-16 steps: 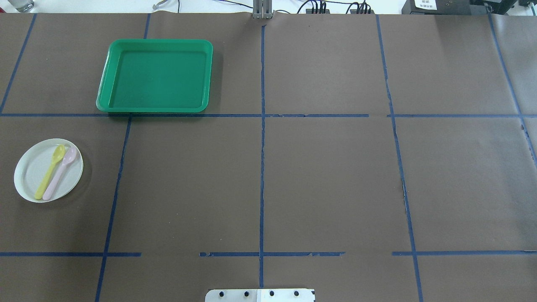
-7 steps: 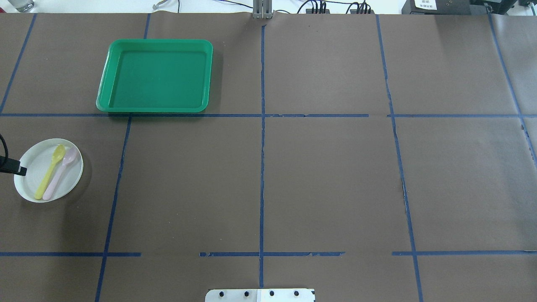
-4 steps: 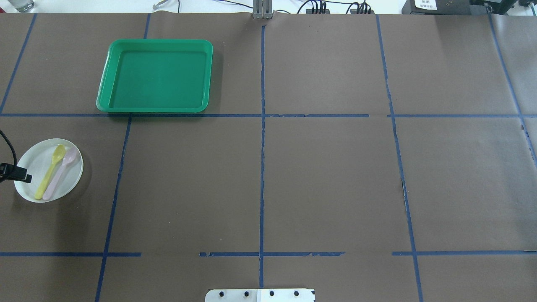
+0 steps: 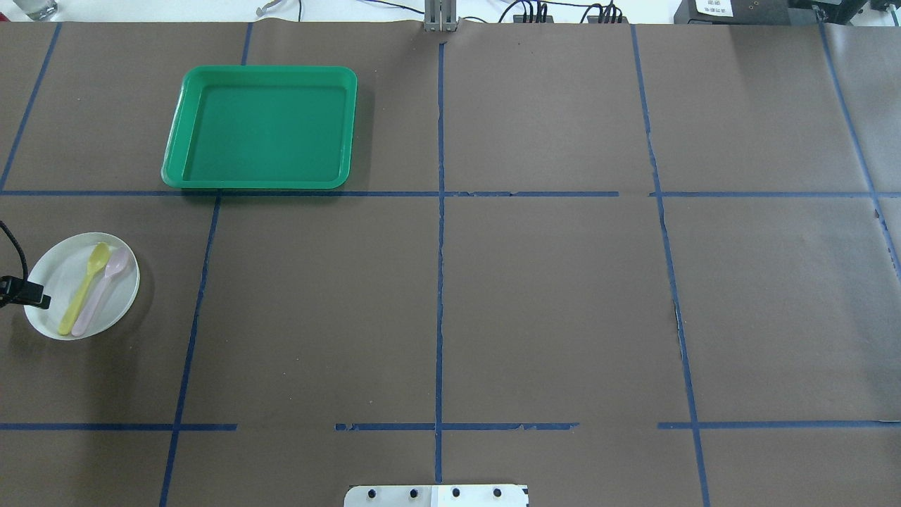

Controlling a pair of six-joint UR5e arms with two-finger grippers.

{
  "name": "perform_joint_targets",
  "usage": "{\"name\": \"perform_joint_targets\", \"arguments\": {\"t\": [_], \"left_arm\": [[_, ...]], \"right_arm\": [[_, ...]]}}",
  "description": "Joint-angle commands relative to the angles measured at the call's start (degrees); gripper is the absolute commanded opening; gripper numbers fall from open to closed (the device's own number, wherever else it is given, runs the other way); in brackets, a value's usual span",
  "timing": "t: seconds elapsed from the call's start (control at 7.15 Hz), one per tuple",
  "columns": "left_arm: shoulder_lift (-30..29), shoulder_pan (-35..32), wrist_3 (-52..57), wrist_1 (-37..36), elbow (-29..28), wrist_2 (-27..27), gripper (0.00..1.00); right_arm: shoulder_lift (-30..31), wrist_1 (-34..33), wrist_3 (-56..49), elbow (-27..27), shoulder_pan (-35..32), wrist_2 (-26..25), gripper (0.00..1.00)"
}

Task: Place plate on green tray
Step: 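Lower the left gripper to the white plate's rim and grasp it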

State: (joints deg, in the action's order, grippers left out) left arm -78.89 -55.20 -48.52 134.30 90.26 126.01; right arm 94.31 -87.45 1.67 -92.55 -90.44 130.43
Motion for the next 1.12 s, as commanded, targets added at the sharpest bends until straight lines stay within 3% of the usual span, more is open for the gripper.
{"name": "perform_joint_targets", "arguments": {"t": [0.0, 0.14, 0.28, 0.42, 0.98], "left_arm": [[-1.52, 0.0, 0.01, 0.0, -2.01, 0.02, 0.87], [-1.79, 0.0, -0.08, 0.0, -2.28, 0.02, 0.74], [-1.79, 0.0, -0.17, 0.0, -1.94, 0.11, 0.19], [-1.79, 0.0, -0.08, 0.0, -2.02, 0.46, 0.0], [-1.71, -0.35, -0.96, 0.0, 1.12, 1.77, 0.0]], "right_arm": [[0.0, 0.0, 0.0, 0.0, 0.0, 0.0, 1.0], [0.0, 0.0, 0.0, 0.0, 0.0, 0.0, 1.0], [0.0, 0.0, 0.0, 0.0, 0.0, 0.0, 1.0], [0.0, 0.0, 0.0, 0.0, 0.0, 0.09, 1.0], [0.0, 0.0, 0.0, 0.0, 0.0, 0.0, 1.0]]}}
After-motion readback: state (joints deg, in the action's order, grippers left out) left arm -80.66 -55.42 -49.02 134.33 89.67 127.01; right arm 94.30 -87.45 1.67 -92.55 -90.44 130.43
